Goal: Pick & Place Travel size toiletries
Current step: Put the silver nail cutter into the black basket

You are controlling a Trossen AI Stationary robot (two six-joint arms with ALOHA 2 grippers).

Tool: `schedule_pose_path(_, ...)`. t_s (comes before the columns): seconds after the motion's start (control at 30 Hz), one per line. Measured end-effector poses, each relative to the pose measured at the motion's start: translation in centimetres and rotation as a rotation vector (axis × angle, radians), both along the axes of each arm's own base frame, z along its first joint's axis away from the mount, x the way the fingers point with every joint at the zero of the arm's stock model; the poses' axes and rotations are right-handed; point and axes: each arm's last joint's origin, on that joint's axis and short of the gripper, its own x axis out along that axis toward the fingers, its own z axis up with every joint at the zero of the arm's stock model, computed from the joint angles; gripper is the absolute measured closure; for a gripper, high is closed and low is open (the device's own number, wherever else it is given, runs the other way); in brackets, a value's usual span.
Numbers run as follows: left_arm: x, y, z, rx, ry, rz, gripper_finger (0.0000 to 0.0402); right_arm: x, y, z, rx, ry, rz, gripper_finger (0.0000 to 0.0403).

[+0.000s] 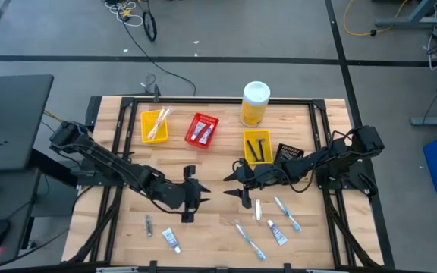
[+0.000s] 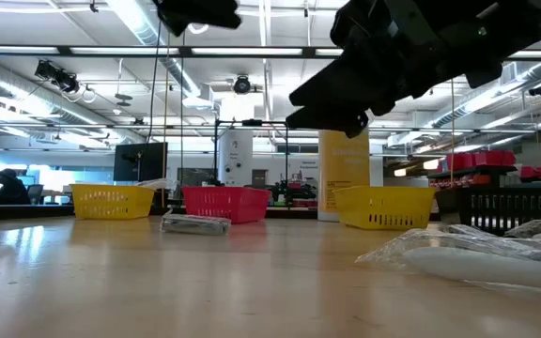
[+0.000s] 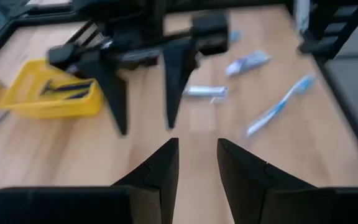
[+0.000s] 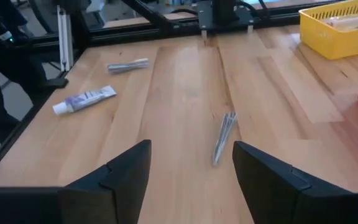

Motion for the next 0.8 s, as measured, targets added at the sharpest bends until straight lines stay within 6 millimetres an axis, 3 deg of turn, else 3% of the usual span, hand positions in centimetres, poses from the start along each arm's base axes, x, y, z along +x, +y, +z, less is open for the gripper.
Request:
schedule_pose_path(0.47,-3.6,1.9,2.8,0.061,0.051,-0.023,0.0284,4.4,0.8,-1.0,-0.078,0.082,-0.029,0.0174)
schedule_pose_path(0.63,-3.9,2.0,2.5,0.068,0.076,-0.04,0.0284,5.8,1.1,-1.5,-0.075,0.077,-0.025,0.0178)
schedule_pose_path(0.8,-4.3,2.3,-0.1,0.088,0.116,-0.056,0.0284,6.3,1.0,-2.3,-0.084,0.096,-0.05,0.0186)
